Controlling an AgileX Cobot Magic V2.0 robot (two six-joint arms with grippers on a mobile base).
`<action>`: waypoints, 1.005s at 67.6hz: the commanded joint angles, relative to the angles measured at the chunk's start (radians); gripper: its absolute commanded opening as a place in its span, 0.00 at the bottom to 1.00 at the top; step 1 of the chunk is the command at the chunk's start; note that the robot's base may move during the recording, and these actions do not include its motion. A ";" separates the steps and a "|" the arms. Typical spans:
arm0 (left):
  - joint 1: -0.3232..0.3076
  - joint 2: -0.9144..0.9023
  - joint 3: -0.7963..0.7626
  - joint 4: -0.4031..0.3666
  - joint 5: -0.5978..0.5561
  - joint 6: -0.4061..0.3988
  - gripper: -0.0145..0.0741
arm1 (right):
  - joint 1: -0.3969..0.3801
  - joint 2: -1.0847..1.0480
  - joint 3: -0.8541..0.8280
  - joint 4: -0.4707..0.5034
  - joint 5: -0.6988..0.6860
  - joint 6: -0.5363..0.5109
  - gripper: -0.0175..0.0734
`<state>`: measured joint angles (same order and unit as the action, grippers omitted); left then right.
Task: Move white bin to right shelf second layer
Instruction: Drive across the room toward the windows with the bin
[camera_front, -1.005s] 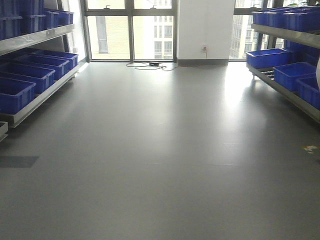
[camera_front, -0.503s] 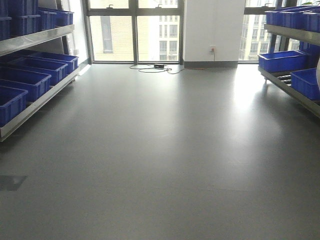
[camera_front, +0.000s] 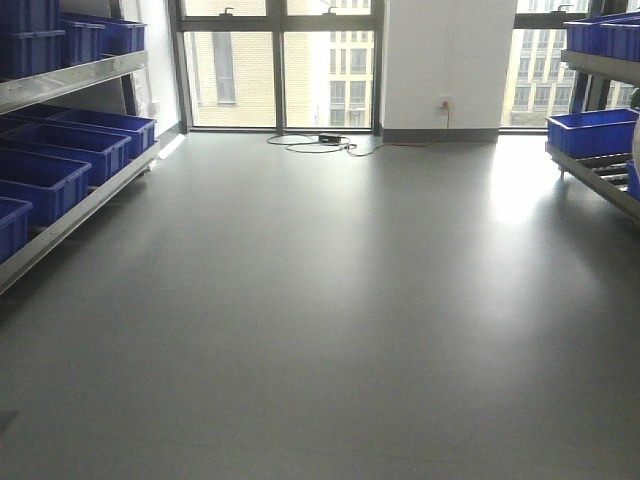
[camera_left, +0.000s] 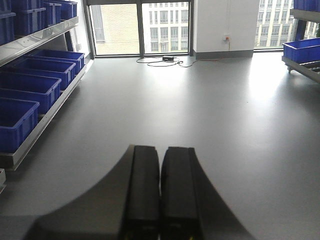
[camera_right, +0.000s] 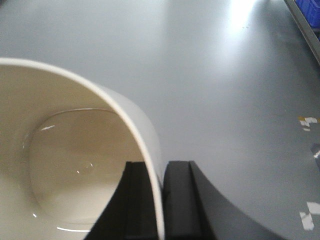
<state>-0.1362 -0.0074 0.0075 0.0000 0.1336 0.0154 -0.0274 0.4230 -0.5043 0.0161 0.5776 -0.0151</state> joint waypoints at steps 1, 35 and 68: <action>-0.001 -0.015 0.037 0.000 -0.086 -0.003 0.26 | -0.006 0.005 -0.029 0.000 -0.101 0.004 0.24; -0.001 -0.015 0.037 0.000 -0.086 -0.003 0.26 | -0.006 0.005 -0.029 0.000 -0.102 0.004 0.24; -0.001 -0.015 0.037 0.000 -0.086 -0.003 0.26 | -0.006 0.007 -0.029 0.000 -0.102 0.004 0.24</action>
<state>-0.1362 -0.0074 0.0075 0.0000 0.1336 0.0154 -0.0274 0.4230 -0.5043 0.0161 0.5776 -0.0151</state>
